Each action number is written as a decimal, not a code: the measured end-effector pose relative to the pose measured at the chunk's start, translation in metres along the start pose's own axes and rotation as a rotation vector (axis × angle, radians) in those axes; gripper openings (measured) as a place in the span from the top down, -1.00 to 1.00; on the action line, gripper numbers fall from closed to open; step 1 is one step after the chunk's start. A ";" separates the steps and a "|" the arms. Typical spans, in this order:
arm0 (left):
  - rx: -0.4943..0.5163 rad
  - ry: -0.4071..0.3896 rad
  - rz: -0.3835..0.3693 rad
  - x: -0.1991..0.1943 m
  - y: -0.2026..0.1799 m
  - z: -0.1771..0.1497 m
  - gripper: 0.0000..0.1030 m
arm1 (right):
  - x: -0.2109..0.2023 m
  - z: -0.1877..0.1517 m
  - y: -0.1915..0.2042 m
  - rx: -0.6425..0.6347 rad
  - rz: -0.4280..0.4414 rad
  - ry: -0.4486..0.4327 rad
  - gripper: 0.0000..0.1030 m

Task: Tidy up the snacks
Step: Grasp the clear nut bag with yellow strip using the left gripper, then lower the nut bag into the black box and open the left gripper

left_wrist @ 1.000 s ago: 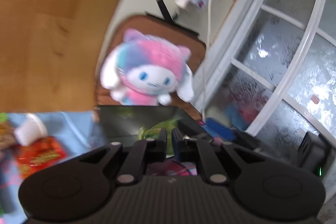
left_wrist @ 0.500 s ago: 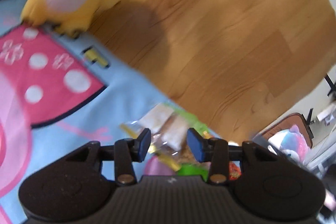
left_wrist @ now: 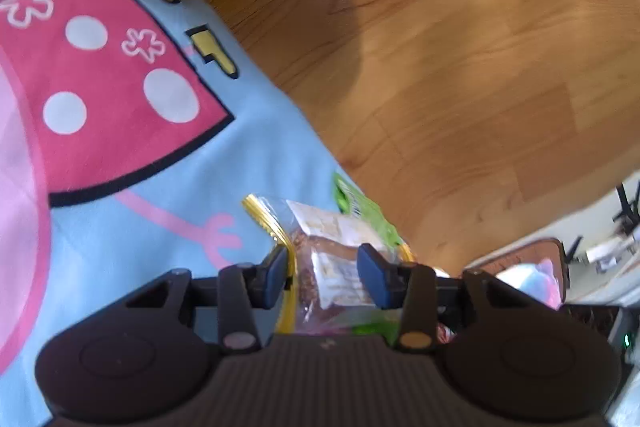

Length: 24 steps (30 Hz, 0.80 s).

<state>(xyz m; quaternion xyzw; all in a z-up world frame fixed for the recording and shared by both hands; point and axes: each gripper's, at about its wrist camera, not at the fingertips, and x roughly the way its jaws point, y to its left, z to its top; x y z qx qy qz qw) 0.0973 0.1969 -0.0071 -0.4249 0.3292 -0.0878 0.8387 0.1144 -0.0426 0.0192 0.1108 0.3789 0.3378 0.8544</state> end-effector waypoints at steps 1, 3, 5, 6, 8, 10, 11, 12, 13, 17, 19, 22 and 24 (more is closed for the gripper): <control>0.035 -0.010 0.003 -0.007 -0.007 -0.004 0.26 | -0.011 -0.007 0.005 -0.011 -0.012 -0.027 0.33; 0.104 -0.022 -0.008 -0.017 -0.028 -0.014 0.26 | -0.035 -0.018 0.011 -0.024 -0.031 -0.103 0.35; 0.154 -0.011 -0.039 -0.019 -0.054 -0.024 0.27 | -0.055 -0.027 0.007 -0.017 -0.072 -0.192 0.36; 0.178 0.003 -0.058 -0.016 -0.068 -0.029 0.27 | -0.071 -0.031 0.004 -0.011 -0.098 -0.238 0.36; 0.247 0.029 -0.099 -0.006 -0.103 -0.042 0.27 | -0.105 -0.039 -0.006 -0.011 -0.160 -0.326 0.36; 0.313 0.065 -0.144 0.013 -0.142 -0.055 0.27 | -0.135 -0.045 -0.020 -0.016 -0.232 -0.403 0.36; 0.344 0.086 -0.168 0.024 -0.162 -0.062 0.27 | -0.152 -0.048 -0.029 -0.012 -0.270 -0.441 0.36; 0.377 0.106 -0.196 0.036 -0.183 -0.073 0.27 | -0.170 -0.050 -0.039 -0.003 -0.309 -0.477 0.36; 0.407 0.125 -0.229 0.049 -0.203 -0.083 0.27 | -0.187 -0.052 -0.051 0.009 -0.346 -0.513 0.36; 0.492 0.226 -0.311 0.109 -0.267 -0.129 0.26 | -0.231 -0.059 -0.106 0.082 -0.494 -0.599 0.36; 0.531 0.266 -0.309 0.136 -0.285 -0.152 0.26 | -0.240 -0.065 -0.133 0.126 -0.557 -0.606 0.31; 0.557 0.306 -0.262 0.170 -0.294 -0.174 0.26 | -0.239 -0.074 -0.156 0.169 -0.707 -0.630 0.11; 0.585 0.273 -0.232 0.167 -0.292 -0.175 0.26 | -0.245 -0.082 -0.158 0.187 -0.776 -0.699 0.02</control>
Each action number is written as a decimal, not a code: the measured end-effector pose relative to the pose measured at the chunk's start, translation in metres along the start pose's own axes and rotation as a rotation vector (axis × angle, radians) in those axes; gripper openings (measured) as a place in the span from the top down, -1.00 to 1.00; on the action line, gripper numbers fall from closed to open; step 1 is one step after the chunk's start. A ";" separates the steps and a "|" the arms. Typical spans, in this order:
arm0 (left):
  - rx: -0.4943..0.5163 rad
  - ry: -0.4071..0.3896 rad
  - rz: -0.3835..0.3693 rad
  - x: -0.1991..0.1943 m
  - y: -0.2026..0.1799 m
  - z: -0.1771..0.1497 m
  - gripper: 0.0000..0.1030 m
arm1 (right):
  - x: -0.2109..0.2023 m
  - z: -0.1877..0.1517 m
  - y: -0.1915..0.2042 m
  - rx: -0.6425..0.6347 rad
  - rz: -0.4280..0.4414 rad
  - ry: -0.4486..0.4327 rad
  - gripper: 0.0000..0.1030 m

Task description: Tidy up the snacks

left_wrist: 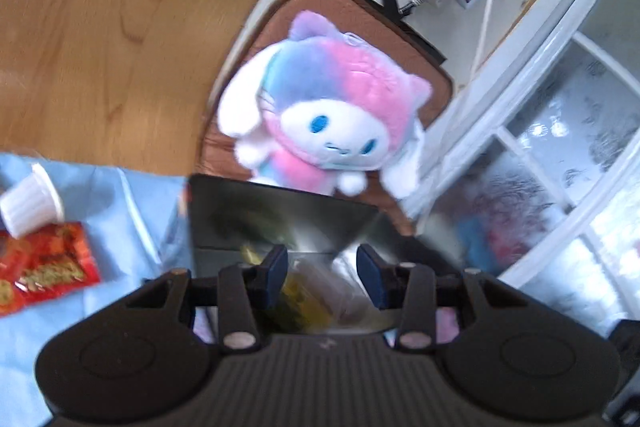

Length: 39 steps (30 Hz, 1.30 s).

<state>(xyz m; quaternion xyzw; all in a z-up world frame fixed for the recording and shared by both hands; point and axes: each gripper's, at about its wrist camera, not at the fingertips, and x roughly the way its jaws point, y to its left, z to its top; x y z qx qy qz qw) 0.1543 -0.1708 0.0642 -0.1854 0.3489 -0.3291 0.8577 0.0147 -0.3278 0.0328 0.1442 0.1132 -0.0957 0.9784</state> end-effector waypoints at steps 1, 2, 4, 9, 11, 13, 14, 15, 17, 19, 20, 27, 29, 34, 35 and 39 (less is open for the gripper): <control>0.012 -0.028 0.001 -0.011 0.004 0.000 0.26 | -0.006 0.001 -0.004 0.019 0.002 -0.032 0.02; 0.020 -0.059 0.001 -0.025 0.010 0.002 0.26 | -0.010 0.002 -0.002 0.031 0.026 -0.052 0.02; 0.031 -0.135 0.014 -0.061 0.023 0.008 0.26 | -0.015 0.006 0.013 0.021 0.112 -0.053 0.04; -0.038 -0.293 0.178 -0.150 0.091 0.013 0.22 | -0.007 0.000 0.093 -0.096 0.449 0.098 0.09; -0.130 -0.302 0.227 -0.173 0.129 0.012 0.22 | 0.012 -0.012 0.130 -0.142 0.513 0.189 0.08; -0.214 -0.305 0.256 -0.192 0.163 0.007 0.22 | 0.038 -0.027 0.166 -0.190 0.526 0.267 0.08; -0.236 -0.306 0.284 -0.199 0.177 0.004 0.22 | 0.050 -0.034 0.182 -0.210 0.519 0.299 0.08; -0.253 -0.305 0.318 -0.204 0.189 0.002 0.22 | 0.065 -0.039 0.196 -0.218 0.524 0.335 0.08; -0.285 -0.297 0.354 -0.210 0.211 0.001 0.22 | 0.097 -0.046 0.223 -0.223 0.525 0.416 0.08; -0.318 -0.272 0.356 -0.209 0.233 0.002 0.22 | 0.132 -0.053 0.243 -0.243 0.460 0.503 0.05; -0.330 -0.253 0.357 -0.204 0.242 0.006 0.22 | 0.151 -0.054 0.244 -0.211 0.429 0.557 0.05; -0.468 -0.083 0.241 -0.138 0.305 0.037 0.07 | 0.212 -0.061 0.210 0.031 0.367 0.769 0.36; -0.520 -0.096 0.188 -0.125 0.317 0.038 0.19 | 0.218 -0.063 0.222 -0.038 0.348 0.804 0.50; -0.581 -0.126 0.192 -0.121 0.328 0.031 0.77 | 0.224 -0.068 0.228 -0.035 0.355 0.838 0.55; -0.598 -0.135 0.175 -0.123 0.329 0.029 0.78 | 0.223 -0.065 0.226 -0.008 0.377 0.826 0.57; -0.583 -0.116 0.109 -0.128 0.315 0.026 0.89 | 0.203 -0.076 0.233 0.013 0.490 0.845 0.95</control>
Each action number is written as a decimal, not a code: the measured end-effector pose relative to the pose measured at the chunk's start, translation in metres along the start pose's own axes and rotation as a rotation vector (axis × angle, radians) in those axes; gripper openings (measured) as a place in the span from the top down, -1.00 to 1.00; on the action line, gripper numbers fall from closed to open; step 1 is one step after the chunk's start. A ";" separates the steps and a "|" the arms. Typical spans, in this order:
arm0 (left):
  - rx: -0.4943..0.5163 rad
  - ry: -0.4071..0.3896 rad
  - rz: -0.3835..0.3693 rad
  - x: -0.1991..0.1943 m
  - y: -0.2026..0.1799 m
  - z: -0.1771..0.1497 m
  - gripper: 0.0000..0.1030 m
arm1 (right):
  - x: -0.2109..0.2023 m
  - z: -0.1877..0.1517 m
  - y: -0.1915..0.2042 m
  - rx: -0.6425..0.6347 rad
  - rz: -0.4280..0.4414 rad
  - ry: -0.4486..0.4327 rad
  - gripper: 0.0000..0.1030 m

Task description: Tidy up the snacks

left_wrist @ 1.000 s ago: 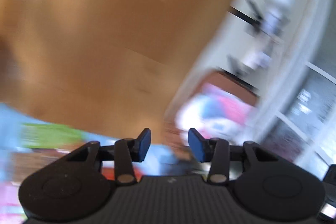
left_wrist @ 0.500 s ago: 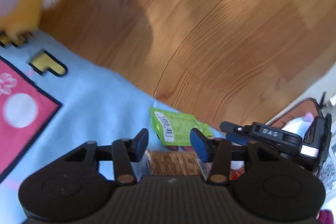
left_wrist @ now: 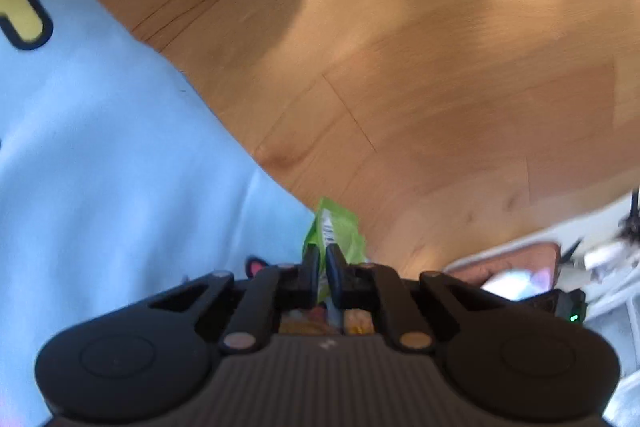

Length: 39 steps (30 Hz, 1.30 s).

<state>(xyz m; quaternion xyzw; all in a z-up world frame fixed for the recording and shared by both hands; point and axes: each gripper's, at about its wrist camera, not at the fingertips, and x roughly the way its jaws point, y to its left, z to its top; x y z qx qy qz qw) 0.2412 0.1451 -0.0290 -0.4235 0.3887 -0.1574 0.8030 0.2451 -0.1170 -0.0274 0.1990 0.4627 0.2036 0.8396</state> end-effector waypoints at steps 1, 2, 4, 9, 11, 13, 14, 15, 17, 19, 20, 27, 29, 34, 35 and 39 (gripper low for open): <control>0.039 -0.007 0.031 -0.004 -0.006 -0.004 0.88 | -0.003 -0.004 0.008 -0.039 -0.010 -0.008 0.93; 0.050 -0.010 0.028 -0.008 -0.008 -0.008 0.88 | -0.006 -0.007 0.010 -0.043 0.005 -0.009 0.92; 0.034 -0.005 -0.014 -0.016 -0.007 -0.010 0.88 | -0.018 -0.010 0.010 -0.038 0.045 -0.033 0.86; 0.037 0.014 -0.054 -0.028 -0.009 -0.023 0.88 | -0.061 -0.031 0.016 -0.123 0.009 -0.155 0.77; 0.044 0.008 -0.077 -0.035 -0.015 -0.028 0.88 | -0.072 -0.041 0.024 -0.190 -0.037 -0.204 0.57; 0.073 0.012 -0.099 -0.039 -0.028 -0.033 0.78 | -0.077 -0.047 0.024 -0.215 -0.101 -0.252 0.26; 0.087 0.018 -0.099 -0.039 -0.035 -0.033 0.69 | -0.082 -0.045 0.018 -0.189 -0.117 -0.263 0.25; 0.096 0.022 -0.094 -0.037 -0.042 -0.035 0.48 | -0.081 -0.043 0.012 -0.147 -0.115 -0.271 0.25; 0.110 0.025 -0.074 -0.031 -0.054 -0.038 0.17 | -0.081 -0.040 -0.002 -0.068 -0.141 -0.303 0.24; 0.126 0.041 -0.045 -0.024 -0.062 -0.043 0.16 | -0.076 -0.040 -0.013 -0.009 -0.151 -0.304 0.21; 0.126 0.050 -0.048 -0.020 -0.065 -0.046 0.16 | -0.072 -0.041 -0.018 0.016 -0.151 -0.294 0.20; 0.235 0.049 -0.081 -0.015 -0.093 -0.065 0.20 | -0.063 -0.052 -0.032 0.055 -0.088 -0.259 0.20; 0.238 0.065 -0.083 -0.017 -0.093 -0.071 0.20 | -0.079 -0.059 -0.031 0.068 0.001 -0.254 0.59; 0.259 0.100 -0.089 -0.027 -0.083 -0.089 0.20 | -0.096 -0.094 -0.015 -0.012 0.068 -0.176 0.82; 0.252 0.106 -0.093 -0.028 -0.081 -0.092 0.20 | -0.096 -0.103 -0.013 -0.010 0.090 -0.145 0.83; 0.211 0.124 -0.115 -0.027 -0.074 -0.096 0.20 | -0.105 -0.144 0.006 -0.130 0.011 -0.171 0.75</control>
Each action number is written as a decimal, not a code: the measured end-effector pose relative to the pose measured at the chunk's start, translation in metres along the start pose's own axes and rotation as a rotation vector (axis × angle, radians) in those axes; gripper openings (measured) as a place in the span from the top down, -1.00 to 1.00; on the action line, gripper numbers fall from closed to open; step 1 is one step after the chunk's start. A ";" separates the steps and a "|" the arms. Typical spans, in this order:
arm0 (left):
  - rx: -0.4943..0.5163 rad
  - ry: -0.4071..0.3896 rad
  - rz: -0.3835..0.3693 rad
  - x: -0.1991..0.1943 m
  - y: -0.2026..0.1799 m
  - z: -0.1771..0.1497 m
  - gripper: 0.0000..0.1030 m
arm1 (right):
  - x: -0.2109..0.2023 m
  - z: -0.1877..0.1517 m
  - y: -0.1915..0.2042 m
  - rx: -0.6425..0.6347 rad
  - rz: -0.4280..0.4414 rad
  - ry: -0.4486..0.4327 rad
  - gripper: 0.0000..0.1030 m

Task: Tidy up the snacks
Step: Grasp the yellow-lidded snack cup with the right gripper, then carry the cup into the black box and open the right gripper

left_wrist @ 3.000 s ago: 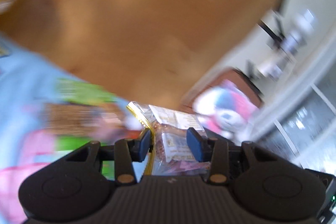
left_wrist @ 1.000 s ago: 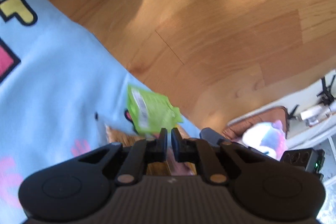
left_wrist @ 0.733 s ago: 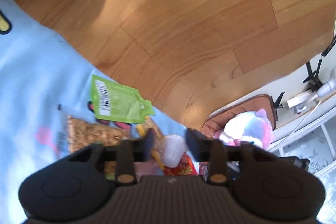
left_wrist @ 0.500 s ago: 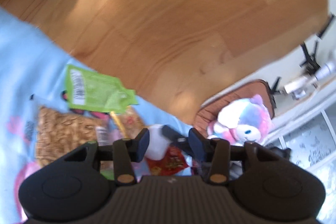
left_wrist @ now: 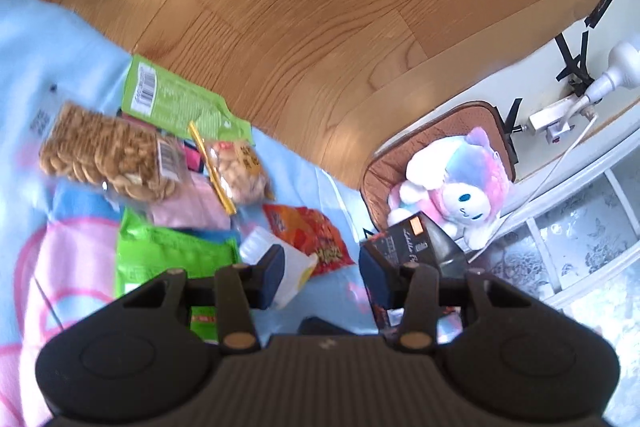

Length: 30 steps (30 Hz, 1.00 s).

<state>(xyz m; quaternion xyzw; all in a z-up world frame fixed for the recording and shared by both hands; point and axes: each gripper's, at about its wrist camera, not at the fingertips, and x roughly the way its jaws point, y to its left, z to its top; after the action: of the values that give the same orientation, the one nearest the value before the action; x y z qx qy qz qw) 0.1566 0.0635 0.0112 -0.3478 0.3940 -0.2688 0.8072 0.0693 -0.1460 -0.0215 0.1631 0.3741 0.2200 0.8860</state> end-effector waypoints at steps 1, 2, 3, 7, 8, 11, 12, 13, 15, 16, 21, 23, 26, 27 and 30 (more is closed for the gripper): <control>0.000 -0.002 0.005 0.002 -0.001 0.000 0.20 | -0.006 -0.005 0.004 -0.050 -0.032 -0.042 0.71; 0.004 -0.005 0.013 0.004 -0.002 0.001 0.19 | -0.009 -0.008 0.008 -0.085 -0.051 -0.075 0.66; 0.013 -0.012 0.023 0.006 -0.004 0.002 0.14 | -0.009 -0.008 0.012 -0.105 -0.058 -0.095 0.37; 0.088 -0.065 0.094 0.010 -0.016 0.011 -0.05 | 0.008 -0.002 0.021 -0.251 -0.117 -0.122 0.00; 0.104 -0.060 0.103 0.014 -0.017 0.014 -0.06 | 0.017 0.001 0.021 -0.272 -0.135 -0.115 0.00; 0.113 0.008 0.100 0.031 -0.015 0.018 0.00 | 0.046 0.016 0.010 -0.260 -0.139 -0.088 0.00; 0.131 0.010 0.093 0.035 -0.015 0.016 0.07 | 0.055 0.019 0.004 -0.245 -0.128 -0.071 0.01; 0.154 0.006 0.099 0.036 -0.017 0.014 0.09 | 0.060 0.019 -0.006 -0.232 -0.110 -0.046 0.04; 0.167 -0.001 0.102 0.035 -0.019 0.011 0.09 | 0.064 0.016 -0.006 -0.246 -0.110 -0.057 0.04; 0.157 -0.002 0.091 0.033 -0.018 0.010 0.09 | 0.064 0.016 -0.005 -0.261 -0.113 -0.056 0.06; 0.054 -0.038 0.076 0.019 -0.003 0.005 0.07 | 0.063 0.012 -0.010 -0.248 -0.101 -0.063 0.07; 0.030 -0.032 0.094 0.020 0.001 0.003 0.07 | 0.058 0.012 -0.012 -0.249 -0.094 -0.061 0.08; 0.093 -0.010 0.129 0.028 -0.010 -0.003 0.08 | 0.054 0.009 -0.011 -0.253 -0.103 -0.066 0.08; 0.110 -0.004 0.143 0.029 -0.016 -0.006 0.08 | 0.050 0.008 -0.012 -0.251 -0.108 -0.070 0.08; 0.120 0.002 0.094 0.023 -0.034 -0.010 0.10 | 0.024 0.006 -0.014 -0.223 -0.109 -0.122 0.08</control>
<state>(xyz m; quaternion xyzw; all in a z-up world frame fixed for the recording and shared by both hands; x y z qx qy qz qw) 0.1555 0.0231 0.0232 -0.2794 0.3941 -0.2540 0.8379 0.0927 -0.1465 -0.0377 0.0562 0.3009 0.2012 0.9305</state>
